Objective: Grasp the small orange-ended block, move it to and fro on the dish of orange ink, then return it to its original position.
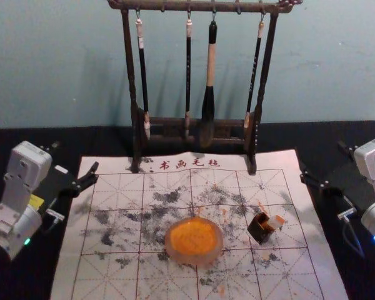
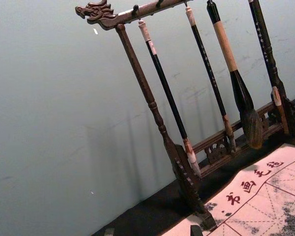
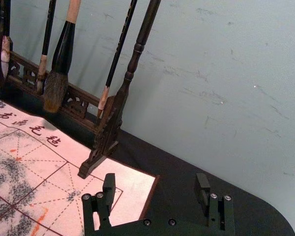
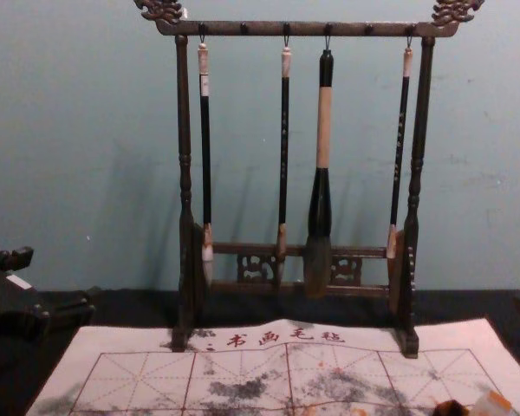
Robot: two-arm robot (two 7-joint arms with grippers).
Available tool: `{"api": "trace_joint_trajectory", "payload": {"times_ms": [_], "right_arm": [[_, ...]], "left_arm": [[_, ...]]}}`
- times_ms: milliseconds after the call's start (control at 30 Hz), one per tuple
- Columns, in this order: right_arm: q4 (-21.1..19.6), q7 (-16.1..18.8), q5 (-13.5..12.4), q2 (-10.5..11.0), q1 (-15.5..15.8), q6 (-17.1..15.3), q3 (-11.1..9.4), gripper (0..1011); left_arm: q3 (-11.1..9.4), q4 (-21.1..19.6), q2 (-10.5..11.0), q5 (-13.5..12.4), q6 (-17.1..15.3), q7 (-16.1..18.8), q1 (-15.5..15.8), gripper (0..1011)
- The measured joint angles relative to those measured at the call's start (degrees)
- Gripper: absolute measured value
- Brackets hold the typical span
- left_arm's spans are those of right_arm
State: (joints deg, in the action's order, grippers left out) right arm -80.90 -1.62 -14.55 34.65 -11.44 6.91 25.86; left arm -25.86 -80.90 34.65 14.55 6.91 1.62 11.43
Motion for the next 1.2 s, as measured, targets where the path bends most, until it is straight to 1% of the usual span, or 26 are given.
{"api": "trace_joint_trajectory", "payload": {"times_ms": [1200], "right_arm": [[0.0,0.0,0.0,0.0,0.0,0.0,0.0,1000]], "left_arm": [[0.0,0.0,0.0,0.0,0.0,0.0,0.0,1001]]}}
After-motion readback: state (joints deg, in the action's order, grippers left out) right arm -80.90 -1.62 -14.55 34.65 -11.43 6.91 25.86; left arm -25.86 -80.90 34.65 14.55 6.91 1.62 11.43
